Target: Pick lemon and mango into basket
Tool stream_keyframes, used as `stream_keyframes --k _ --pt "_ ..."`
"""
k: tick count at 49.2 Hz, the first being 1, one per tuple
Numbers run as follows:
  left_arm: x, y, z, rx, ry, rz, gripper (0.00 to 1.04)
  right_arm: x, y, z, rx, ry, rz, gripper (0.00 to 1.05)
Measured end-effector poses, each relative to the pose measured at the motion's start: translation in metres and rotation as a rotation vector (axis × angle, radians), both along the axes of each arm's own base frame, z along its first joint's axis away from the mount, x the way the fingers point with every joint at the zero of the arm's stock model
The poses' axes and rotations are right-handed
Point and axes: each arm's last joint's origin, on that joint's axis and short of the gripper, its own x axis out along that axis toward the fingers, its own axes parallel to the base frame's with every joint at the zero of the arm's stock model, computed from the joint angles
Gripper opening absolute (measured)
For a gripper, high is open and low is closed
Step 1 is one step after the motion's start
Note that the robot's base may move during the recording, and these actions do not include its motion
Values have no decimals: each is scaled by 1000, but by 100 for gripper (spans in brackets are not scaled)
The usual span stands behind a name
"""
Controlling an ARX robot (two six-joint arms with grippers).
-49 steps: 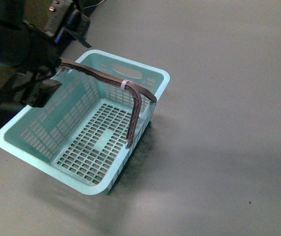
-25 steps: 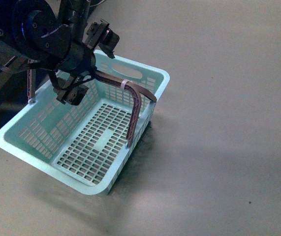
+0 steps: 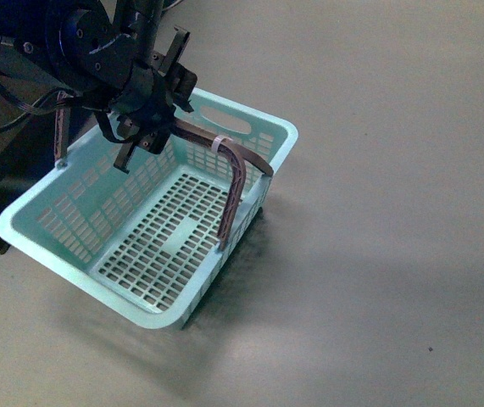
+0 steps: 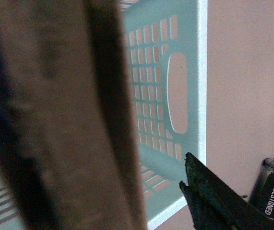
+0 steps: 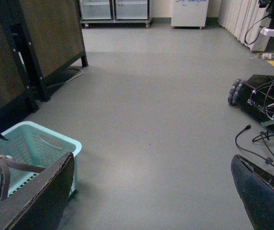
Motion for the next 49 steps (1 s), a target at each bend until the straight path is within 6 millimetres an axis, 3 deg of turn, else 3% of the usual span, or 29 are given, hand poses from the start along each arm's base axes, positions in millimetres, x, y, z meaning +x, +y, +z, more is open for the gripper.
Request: stream_keyframes --k 4,9,14,23,29,39,49 --pt "1 1 2 -10 6 14 28 0 0 0 0 0 0 96" --pt "-2 4 6 -13 3 15 27 0 0 0 0 0 0 96" --pt "-20 13 19 -35 -6 31 26 0 0 0 0 0 0 96" --pt "-67 47 92 -115 -117 104 26 0 0 0 0 0 0 96" --pt "-112 74 145 -156 -166 179 25 0 0 0 0 0 0 96" --pt "-176 88 225 -232 -268 191 25 0 0 0 0 0 0 96" --pt "-210 96 265 -230 -319 206 25 0 0 0 0 0 0 96"
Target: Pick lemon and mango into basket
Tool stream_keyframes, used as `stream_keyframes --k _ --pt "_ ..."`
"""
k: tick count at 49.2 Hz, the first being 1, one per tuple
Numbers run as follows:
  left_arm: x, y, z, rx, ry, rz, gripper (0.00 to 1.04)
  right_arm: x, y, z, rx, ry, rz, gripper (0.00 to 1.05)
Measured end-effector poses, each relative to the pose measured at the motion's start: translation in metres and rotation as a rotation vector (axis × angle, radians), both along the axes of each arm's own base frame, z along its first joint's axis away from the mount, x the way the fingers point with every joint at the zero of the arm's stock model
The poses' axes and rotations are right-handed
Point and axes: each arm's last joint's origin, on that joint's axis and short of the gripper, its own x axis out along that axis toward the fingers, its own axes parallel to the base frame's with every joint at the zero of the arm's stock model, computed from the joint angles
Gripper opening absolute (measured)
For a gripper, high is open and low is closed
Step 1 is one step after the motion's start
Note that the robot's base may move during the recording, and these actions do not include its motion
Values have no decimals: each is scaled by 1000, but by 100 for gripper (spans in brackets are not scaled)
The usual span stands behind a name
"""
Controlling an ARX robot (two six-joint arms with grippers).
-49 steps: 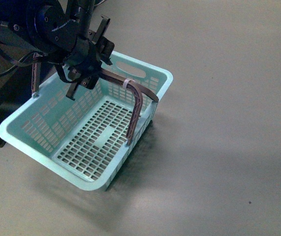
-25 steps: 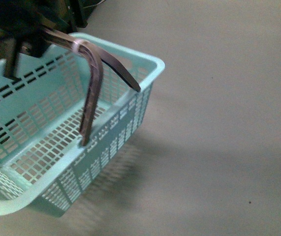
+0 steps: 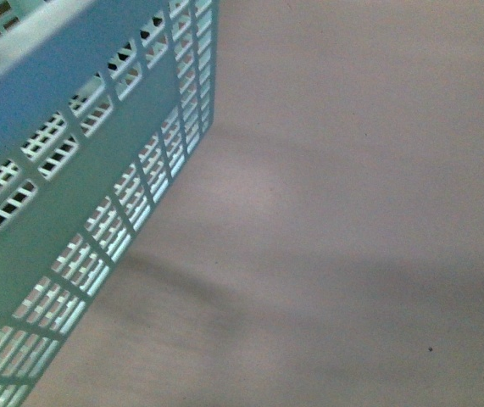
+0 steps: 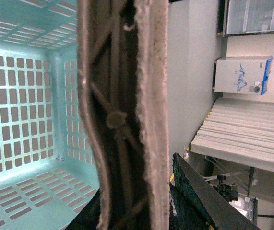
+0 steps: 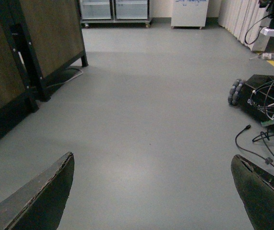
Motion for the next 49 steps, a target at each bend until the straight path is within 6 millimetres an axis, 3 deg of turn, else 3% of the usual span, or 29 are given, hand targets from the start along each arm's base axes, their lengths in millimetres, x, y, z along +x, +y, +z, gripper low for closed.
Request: stream_keyframes --k 11,23,29,49 --pt "-16 4 21 -1 -42 11 24 0 0 0 0 0 0 96" --pt "-15 4 21 -2 -39 9 23 0 0 0 0 0 0 96" --pt "-15 4 21 2 -39 13 6 0 0 0 0 0 0 96" --pt "-15 4 20 2 -32 11 6 0 0 0 0 0 0 96"
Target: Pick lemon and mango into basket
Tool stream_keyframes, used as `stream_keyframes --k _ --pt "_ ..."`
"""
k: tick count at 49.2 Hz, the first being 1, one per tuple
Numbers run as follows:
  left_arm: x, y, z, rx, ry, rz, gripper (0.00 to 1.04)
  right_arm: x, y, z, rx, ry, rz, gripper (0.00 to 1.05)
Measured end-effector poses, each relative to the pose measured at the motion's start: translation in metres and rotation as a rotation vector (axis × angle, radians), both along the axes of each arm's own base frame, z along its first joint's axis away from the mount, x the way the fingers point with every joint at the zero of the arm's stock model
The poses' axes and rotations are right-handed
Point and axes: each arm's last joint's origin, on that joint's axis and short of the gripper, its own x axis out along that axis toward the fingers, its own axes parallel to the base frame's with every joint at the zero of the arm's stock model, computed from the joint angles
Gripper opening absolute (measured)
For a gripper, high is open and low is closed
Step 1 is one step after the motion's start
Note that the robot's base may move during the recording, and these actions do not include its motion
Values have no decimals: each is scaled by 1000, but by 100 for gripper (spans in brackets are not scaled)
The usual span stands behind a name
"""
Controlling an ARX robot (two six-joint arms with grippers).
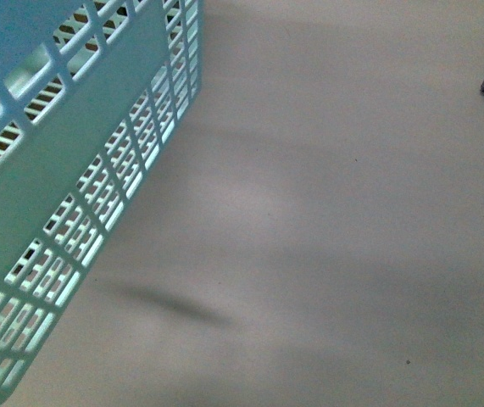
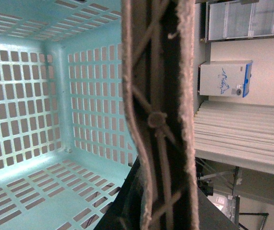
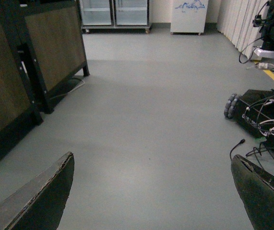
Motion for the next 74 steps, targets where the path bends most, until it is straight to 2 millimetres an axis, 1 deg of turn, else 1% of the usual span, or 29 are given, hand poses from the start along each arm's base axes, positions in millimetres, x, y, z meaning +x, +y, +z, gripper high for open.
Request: stream_keyframes --k 74 --pt "0 0 0 -1 0 0 6 0 0 0 0 0 0 96"
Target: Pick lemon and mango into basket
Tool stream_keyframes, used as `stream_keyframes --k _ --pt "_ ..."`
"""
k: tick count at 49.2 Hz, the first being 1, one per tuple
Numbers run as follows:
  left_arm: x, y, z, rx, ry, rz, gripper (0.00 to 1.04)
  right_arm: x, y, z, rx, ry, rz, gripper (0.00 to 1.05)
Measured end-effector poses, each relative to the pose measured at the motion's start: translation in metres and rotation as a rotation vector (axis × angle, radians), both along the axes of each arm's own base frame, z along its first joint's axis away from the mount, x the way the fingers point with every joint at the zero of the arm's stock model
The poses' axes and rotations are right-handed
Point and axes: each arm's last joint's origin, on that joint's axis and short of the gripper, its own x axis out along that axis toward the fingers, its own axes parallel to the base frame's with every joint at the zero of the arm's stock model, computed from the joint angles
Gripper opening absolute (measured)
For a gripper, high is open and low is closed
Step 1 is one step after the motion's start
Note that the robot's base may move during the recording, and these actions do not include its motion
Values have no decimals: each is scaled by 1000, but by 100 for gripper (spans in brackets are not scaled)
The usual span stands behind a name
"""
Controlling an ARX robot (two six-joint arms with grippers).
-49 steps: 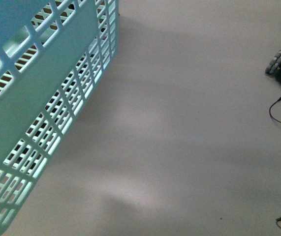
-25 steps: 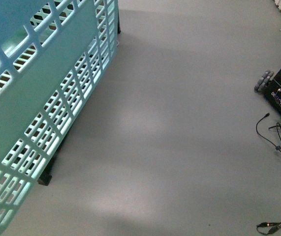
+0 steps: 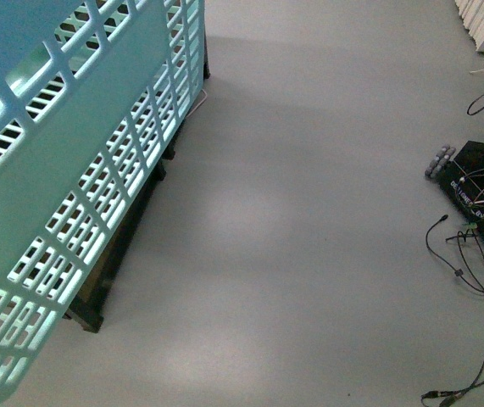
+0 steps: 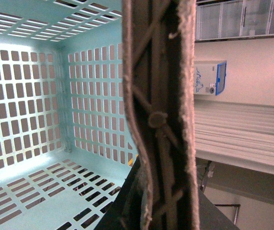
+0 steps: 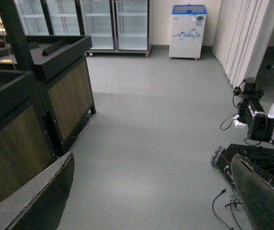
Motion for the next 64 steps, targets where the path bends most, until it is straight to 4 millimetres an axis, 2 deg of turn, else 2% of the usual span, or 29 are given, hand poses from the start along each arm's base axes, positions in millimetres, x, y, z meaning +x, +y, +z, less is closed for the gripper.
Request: stream_keyframes --k 64 --pt "0 0 1 -3 0 -1 6 0 0 0 0 0 -2 96"
